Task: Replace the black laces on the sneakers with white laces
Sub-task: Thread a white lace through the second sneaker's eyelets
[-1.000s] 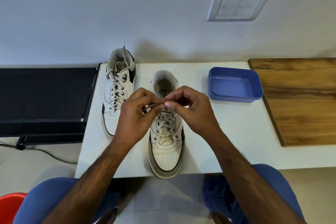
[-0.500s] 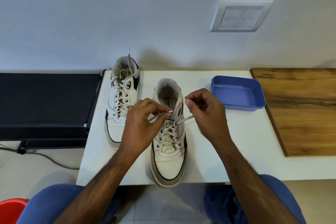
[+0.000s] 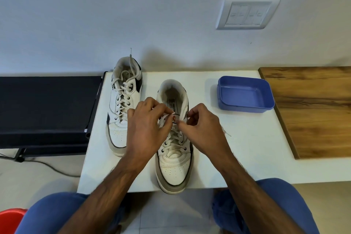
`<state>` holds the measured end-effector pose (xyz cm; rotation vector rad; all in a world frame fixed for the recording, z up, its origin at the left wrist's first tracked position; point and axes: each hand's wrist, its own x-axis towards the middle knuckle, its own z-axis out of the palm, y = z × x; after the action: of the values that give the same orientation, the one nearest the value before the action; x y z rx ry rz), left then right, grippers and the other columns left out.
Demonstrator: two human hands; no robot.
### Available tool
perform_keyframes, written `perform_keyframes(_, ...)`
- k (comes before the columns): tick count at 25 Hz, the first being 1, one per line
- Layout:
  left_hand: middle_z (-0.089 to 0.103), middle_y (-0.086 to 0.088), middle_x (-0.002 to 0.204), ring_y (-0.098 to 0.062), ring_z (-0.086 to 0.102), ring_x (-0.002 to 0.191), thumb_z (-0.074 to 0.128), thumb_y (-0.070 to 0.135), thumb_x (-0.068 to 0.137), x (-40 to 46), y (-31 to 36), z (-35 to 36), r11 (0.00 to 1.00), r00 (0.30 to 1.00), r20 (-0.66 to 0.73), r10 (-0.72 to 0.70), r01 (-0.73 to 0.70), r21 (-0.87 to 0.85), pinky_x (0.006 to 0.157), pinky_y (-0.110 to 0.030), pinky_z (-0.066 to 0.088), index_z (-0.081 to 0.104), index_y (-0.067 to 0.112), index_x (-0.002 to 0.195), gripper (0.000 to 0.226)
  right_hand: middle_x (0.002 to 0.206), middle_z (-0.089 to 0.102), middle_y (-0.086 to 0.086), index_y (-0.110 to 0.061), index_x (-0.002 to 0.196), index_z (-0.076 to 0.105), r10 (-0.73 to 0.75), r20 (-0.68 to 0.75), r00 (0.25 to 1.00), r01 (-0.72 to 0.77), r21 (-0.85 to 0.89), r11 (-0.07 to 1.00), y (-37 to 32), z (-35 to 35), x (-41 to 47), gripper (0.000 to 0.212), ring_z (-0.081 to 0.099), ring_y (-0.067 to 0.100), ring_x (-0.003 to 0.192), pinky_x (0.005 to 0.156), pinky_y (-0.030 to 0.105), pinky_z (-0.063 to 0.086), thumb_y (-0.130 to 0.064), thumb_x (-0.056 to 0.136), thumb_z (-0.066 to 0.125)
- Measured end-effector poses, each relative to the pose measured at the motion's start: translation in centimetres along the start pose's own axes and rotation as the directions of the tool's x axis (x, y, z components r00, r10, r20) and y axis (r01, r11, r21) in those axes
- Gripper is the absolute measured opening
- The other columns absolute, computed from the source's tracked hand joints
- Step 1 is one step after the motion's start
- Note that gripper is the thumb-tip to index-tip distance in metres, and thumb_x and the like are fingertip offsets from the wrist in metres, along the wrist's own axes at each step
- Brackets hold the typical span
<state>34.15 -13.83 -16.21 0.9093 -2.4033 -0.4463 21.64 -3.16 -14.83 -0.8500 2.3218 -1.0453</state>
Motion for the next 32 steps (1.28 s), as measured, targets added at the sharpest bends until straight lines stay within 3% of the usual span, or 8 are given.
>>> perform_keyframes(5,0.043,0.011,0.094,-0.013,0.053,0.092,0.081,0.031,0.083,-0.3,0.0,1.4,0.998,0.998,0.059,-0.03,0.033,-0.053,0.078,-0.039,0.04,0.076,0.034,0.096,0.014,0.083,0.066,-0.012,-0.021,0.095,0.058,-0.049,-0.012,0.999,0.049,0.016,0.999,0.0,-0.3,-0.7,0.015,0.064,0.007,0.077,0.071,0.033,0.057,-0.028,0.09,0.069)
perform_keyframes(12,0.037,0.016,0.093,-0.008,0.048,0.093,0.078,0.039,0.084,-0.3,0.5,2.3,0.989,0.995,0.026,-0.097,0.099,-0.108,0.078,-0.033,0.03,0.078,0.036,0.095,0.011,0.082,0.064,-0.016,-0.024,0.094,0.058,-0.038,0.013,0.999,0.037,0.05,0.998,0.6,-0.4,-0.6,0.011,0.065,0.004,0.075,0.062,0.01,0.046,-0.027,0.095,0.068)
perform_keyframes(17,0.037,0.015,0.095,-0.009,0.046,0.094,0.08,0.034,0.083,-0.4,0.6,2.0,0.998,0.999,-0.033,0.007,-0.009,-0.069,0.079,-0.033,0.027,0.078,0.034,0.095,0.012,0.081,0.066,-0.012,-0.023,0.093,0.058,-0.055,0.005,0.998,0.055,0.045,0.997,0.8,-0.3,-0.6,0.011,0.064,0.007,0.075,0.061,0.012,0.045,-0.026,0.094,0.069)
perform_keyframes(22,0.063,0.008,0.099,-0.016,0.047,0.098,0.082,0.025,0.083,-0.1,0.3,1.7,0.98,0.979,-0.086,0.186,-0.178,0.094,0.083,-0.037,0.027,0.079,0.031,0.092,0.011,0.084,0.068,-0.013,-0.023,0.094,0.062,-0.062,0.005,0.998,0.061,0.045,0.997,1.0,-0.4,-0.4,0.015,0.067,0.006,0.079,0.068,0.02,0.053,-0.031,0.09,0.074)
perform_keyframes(24,0.067,0.012,0.093,-0.017,0.047,0.096,0.083,0.023,0.082,0.2,0.1,1.8,0.963,0.966,-0.091,0.243,-0.229,0.143,0.082,-0.04,0.029,0.079,0.028,0.09,0.01,0.086,0.07,-0.013,-0.024,0.095,0.064,-0.071,0.046,0.996,0.068,0.049,0.996,1.3,-0.9,-0.2,0.019,0.068,0.003,0.082,0.071,0.017,0.054,-0.037,0.088,0.077)
perform_keyframes(26,0.07,0.013,0.087,-0.017,0.049,0.094,0.084,0.023,0.081,0.3,0.2,1.8,0.965,0.965,-0.1,0.242,-0.229,0.128,0.082,-0.041,0.03,0.079,0.027,0.089,0.011,0.088,0.072,-0.015,-0.025,0.096,0.067,-0.078,0.082,0.994,0.071,0.078,0.994,1.7,-1.6,0.1,0.015,0.068,0.0,0.084,0.074,0.013,0.054,-0.035,0.089,0.076)
perform_keyframes(28,0.073,0.014,0.086,-0.016,0.051,0.093,0.085,0.023,0.078,0.3,0.5,1.8,0.984,0.978,-0.116,0.173,-0.166,0.066,0.082,-0.038,0.027,0.076,0.027,0.097,0.021,0.087,0.074,-0.014,-0.025,0.093,0.07,-0.079,0.078,0.994,0.066,0.166,0.984,1.8,-2.1,0.4,0.004,0.07,0.0,0.085,0.08,0.019,0.058,-0.023,0.092,0.074)
perform_keyframes(32,0.072,0.016,0.082,-0.011,0.046,0.093,0.088,0.012,0.072,0.6,1.0,1.6,0.992,0.987,-0.108,0.121,-0.124,-0.022,0.08,-0.031,0.016,0.067,0.024,0.107,0.043,0.086,0.074,-0.011,-0.02,0.092,0.073,-0.082,0.019,0.996,0.078,0.186,0.98,1.8,-1.7,0.7,0.008,0.071,0.005,0.084,0.083,0.029,0.061,-0.013,0.089,0.076)
